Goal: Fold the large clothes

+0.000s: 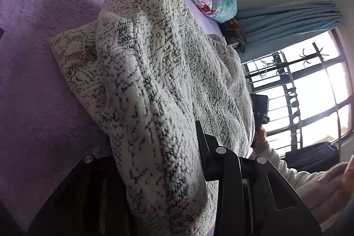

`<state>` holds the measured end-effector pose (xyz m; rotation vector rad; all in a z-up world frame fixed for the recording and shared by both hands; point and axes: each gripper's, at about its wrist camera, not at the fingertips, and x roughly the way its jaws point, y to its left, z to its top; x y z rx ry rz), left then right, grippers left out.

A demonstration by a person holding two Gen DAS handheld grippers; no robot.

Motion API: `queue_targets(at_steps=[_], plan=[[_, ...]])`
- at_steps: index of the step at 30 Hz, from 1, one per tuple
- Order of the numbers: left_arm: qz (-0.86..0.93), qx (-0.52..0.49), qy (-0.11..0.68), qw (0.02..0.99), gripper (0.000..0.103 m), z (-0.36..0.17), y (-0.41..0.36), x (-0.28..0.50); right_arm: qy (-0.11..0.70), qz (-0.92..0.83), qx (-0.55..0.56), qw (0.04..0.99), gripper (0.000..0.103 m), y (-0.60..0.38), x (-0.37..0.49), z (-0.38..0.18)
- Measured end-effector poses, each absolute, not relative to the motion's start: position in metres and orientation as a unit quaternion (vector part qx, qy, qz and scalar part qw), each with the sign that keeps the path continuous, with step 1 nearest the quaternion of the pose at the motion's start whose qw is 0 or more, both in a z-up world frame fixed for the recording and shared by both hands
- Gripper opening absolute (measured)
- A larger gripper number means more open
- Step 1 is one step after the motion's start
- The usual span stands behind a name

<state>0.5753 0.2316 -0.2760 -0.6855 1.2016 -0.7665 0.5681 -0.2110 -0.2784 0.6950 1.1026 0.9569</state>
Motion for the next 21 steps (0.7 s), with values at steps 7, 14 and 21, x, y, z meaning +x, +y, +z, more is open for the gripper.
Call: queue_targets(at_steps=[7, 14, 21], plan=[[-0.352, -0.282, 0.536, 0.713, 0.026, -0.231, 0.205, 0.574, 0.48, 0.432, 0.298, 0.703, 0.031, -0.219, 0.556, -0.247], [-0.371, -0.247, 0.54, 0.714, 0.025, -0.19, 0.167, 0.575, 0.458, 0.437, 0.284, 0.72, 0.03, -0.256, 0.531, -0.216], [-0.416, -0.224, 0.532, 0.702, 0.025, -0.156, 0.073, 0.581, 0.437, 0.402, 0.286, 0.752, 0.03, -0.336, 0.48, -0.18]])
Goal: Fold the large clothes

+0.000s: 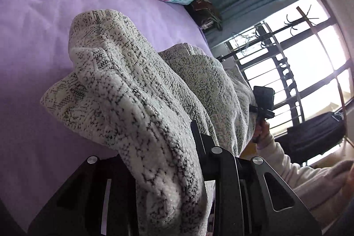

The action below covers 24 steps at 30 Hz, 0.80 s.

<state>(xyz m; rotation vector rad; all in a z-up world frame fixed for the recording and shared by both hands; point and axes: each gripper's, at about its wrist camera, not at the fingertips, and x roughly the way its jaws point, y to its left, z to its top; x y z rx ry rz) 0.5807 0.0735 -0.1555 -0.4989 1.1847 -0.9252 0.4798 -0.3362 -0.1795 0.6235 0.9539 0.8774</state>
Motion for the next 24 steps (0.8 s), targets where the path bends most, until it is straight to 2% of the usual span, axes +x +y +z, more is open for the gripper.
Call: queue_targets(at_steps=[8, 15, 20, 24], plan=[[-0.483, -0.183, 0.529, 0.673, 0.025, -0.121, -0.084, 0.587, 0.399, 0.335, 0.306, 0.797, 0.03, -0.472, 0.388, -0.142], [-0.543, -0.153, 0.528, 0.634, 0.025, -0.112, -0.261, 0.594, 0.373, 0.256, 0.32, 0.832, 0.03, -0.594, 0.31, -0.124], [-0.571, -0.146, 0.535, 0.605, 0.024, -0.137, -0.359, 0.604, 0.36, 0.208, 0.337, 0.845, 0.03, -0.663, 0.274, -0.141], [-0.565, -0.13, 0.564, 0.589, 0.024, -0.198, -0.412, 0.619, 0.365, 0.174, 0.375, 0.834, 0.03, -0.699, 0.26, -0.204]])
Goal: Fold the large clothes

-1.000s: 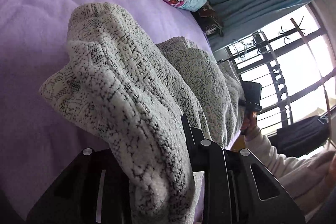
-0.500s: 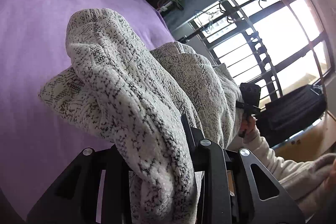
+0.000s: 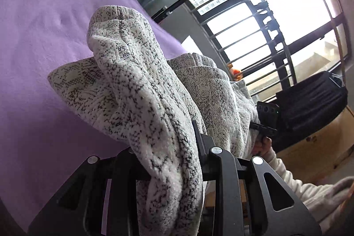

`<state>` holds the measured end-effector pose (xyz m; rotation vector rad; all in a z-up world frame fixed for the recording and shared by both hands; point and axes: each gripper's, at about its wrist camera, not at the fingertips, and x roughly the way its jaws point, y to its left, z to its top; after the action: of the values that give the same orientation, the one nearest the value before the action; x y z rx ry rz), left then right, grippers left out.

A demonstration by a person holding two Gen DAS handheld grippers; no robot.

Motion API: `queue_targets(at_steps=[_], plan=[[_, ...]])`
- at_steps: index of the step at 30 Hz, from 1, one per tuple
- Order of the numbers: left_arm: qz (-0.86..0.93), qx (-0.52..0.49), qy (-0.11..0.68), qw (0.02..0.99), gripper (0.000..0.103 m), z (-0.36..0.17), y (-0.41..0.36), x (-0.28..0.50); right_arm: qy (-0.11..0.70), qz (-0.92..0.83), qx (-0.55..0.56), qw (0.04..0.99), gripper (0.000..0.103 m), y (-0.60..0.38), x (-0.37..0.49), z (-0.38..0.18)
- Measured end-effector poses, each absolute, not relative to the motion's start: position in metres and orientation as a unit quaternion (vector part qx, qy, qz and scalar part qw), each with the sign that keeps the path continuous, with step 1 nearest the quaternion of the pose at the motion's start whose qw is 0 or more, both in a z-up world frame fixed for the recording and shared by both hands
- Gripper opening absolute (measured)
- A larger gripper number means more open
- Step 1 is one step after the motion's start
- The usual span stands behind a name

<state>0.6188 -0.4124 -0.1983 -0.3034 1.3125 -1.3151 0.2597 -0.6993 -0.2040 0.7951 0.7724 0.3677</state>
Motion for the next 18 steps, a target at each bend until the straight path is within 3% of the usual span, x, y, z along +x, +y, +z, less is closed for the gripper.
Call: queue_targets(at_steps=[3, 7, 16, 18], plan=[[-0.551, -0.125, 0.589, 0.578, 0.025, -0.258, -0.429, 0.627, 0.368, 0.158, 0.421, 0.814, 0.03, -0.723, 0.249, -0.268], [-0.502, -0.195, 0.617, 0.573, 0.026, -0.326, -0.4, 0.644, 0.334, 0.167, 0.476, 0.797, 0.031, -0.741, 0.23, -0.324], [-0.518, -0.206, 0.608, 0.566, 0.027, -0.336, -0.385, 0.643, 0.336, 0.165, 0.467, 0.801, 0.031, -0.738, 0.233, -0.328], [-0.512, -0.202, 0.61, 0.571, 0.032, -0.334, -0.389, 0.639, 0.339, 0.161, 0.468, 0.8, 0.032, -0.731, 0.24, -0.325]])
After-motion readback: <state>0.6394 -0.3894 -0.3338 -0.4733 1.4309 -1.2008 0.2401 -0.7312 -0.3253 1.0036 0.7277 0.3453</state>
